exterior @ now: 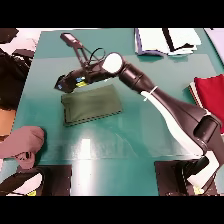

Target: Fold the shirts.

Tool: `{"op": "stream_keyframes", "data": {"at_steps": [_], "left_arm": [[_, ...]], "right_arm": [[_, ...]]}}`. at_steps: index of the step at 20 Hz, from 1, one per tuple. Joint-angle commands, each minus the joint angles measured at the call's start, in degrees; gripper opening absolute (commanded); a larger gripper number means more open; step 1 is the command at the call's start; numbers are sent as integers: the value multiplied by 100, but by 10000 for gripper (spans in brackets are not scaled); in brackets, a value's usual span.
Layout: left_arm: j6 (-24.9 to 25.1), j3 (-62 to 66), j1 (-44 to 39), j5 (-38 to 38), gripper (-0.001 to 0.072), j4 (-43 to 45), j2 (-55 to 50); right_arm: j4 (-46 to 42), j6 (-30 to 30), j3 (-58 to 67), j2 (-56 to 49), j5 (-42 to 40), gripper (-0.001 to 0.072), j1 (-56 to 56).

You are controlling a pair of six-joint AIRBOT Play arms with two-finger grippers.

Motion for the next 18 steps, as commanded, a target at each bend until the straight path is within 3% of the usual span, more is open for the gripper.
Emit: {"op": "stream_keyframes", "data": {"at_steps": [1,4,7,9,10,11,12,18], "left_arm": [[63,0,-190,-149,28,24,74],[153,0,-590,-116,28,24,74],[166,0,-785,-116,28,17,74],[173,0,-782,-129,28,15,74],[173,0,-782,-125,28,15,74],[173,0,-782,-125,28,15,74],[170,0,-782,-120,28,13,74],[168,0,-782,-79,28,11,74]], "right_arm": [[-949,280,-4,190,772,365,-671],[-1191,597,-212,210,2024,365,-1648],[-1154,640,-1034,216,2448,365,-2465],[-1128,699,-1670,212,2214,367,-2824],[-1032,697,-1987,210,2015,421,-2935],[-866,697,-2271,210,1781,564,-2997],[-656,695,-2529,208,1569,622,-3018],[-39,669,-3473,177,343,620,-2470]]}}
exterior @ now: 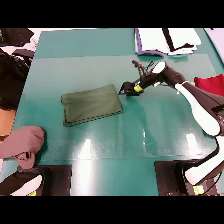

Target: Fold the shirts.

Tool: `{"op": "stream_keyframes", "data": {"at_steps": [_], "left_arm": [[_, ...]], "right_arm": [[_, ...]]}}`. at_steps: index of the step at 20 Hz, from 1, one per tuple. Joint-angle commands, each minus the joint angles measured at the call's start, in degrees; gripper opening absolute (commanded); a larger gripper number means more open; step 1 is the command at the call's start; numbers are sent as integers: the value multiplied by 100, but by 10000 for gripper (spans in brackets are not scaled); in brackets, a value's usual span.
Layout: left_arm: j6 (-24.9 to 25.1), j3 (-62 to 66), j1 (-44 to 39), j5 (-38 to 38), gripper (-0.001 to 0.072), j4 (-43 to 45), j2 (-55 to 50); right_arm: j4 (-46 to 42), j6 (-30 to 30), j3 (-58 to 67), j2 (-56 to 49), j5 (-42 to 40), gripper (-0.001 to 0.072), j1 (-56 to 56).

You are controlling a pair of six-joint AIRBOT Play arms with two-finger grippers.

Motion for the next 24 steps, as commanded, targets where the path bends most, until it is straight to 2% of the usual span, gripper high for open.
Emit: {"op": "stream_keyframes", "data": {"at_steps": [1,4,6,8,10,11,13,17,20,24], "left_arm": [[0,0,-4,33,28,-2,4],[0,0,-4,2,28,-4,4],[2,0,-4,-98,28,-2,4],[4,0,-4,-216,28,-2,4],[2,0,-4,-282,28,-31,4],[2,0,-4,-295,27,-109,4],[7,0,-79,-299,27,-306,4],[98,0,-868,-245,27,-271,4],[133,0,-1478,-116,27,-254,4],[129,0,-1777,48,28,-258,4]], "right_arm": [[306,-2,-345,-107,-612,619,369],[306,0,192,-623,-337,613,813],[304,0,629,-944,-275,488,1060],[289,-68,1025,-1137,-326,234,1231],[254,-236,1394,-1191,-319,47,1272],[155,-245,1582,-1182,-286,19,1235],[-131,-240,2070,-1145,-2,19,1040],[-713,-212,2396,-562,208,19,251],[-1292,26,2181,205,299,20,-702],[-1812,72,1423,1259,332,19,-2328]]}}
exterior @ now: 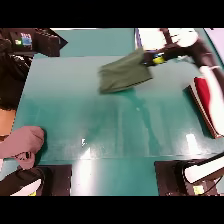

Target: Fold the shirts.

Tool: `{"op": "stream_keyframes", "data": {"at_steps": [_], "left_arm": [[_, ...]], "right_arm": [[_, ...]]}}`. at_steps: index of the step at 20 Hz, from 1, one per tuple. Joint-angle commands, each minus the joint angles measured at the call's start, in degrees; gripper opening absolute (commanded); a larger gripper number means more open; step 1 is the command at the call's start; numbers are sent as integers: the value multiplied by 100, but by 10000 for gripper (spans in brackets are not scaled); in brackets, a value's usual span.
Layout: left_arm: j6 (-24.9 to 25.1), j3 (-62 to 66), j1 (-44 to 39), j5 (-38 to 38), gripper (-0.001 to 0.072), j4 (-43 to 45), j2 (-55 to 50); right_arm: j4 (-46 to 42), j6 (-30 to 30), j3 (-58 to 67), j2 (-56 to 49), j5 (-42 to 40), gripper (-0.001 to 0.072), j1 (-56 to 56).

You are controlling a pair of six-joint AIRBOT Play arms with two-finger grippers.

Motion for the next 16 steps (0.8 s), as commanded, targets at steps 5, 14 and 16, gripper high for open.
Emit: {"op": "stream_keyframes", "data": {"at_steps": [5,14,16], "left_arm": [[-37,0,-256,131,28,-2,4],[-201,0,-256,151,28,-50,4],[-201,0,-256,151,28,-52,4]], "right_arm": [[-505,70,-977,1346,-258,19,-3187],[-15,46,-542,1329,-686,19,-4430],[-15,46,-28,1279,-608,19,-4371]]}}
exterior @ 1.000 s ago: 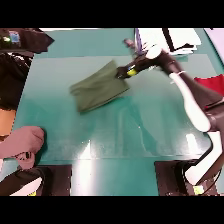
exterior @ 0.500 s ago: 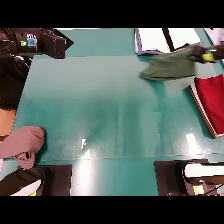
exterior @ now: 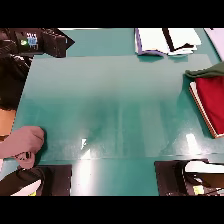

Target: Fold the shirts.

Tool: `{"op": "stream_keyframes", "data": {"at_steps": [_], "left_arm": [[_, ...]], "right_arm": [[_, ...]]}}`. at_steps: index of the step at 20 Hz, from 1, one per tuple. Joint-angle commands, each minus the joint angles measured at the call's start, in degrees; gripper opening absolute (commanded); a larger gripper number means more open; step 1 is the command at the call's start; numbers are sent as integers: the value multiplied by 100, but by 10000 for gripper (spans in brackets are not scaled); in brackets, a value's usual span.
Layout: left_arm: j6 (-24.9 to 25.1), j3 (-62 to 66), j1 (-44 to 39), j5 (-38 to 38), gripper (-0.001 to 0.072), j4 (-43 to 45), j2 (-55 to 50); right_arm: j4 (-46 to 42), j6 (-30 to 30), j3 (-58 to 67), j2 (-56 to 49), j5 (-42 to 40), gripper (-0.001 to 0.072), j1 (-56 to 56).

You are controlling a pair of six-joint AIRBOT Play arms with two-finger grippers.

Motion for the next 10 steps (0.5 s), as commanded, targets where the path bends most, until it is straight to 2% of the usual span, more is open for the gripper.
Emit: {"op": "stream_keyframes", "data": {"at_steps": [1,6,10], "left_arm": [[-26,0,-2,0,28,-15,4],[-17,0,-2,-46,28,-20,4],[-4,0,-2,-105,28,-20,4]], "right_arm": [[55,-11,699,-33,-2,19,-59],[-17,-17,1624,-26,597,19,-20],[-179,-44,1425,127,1209,19,-133]]}}
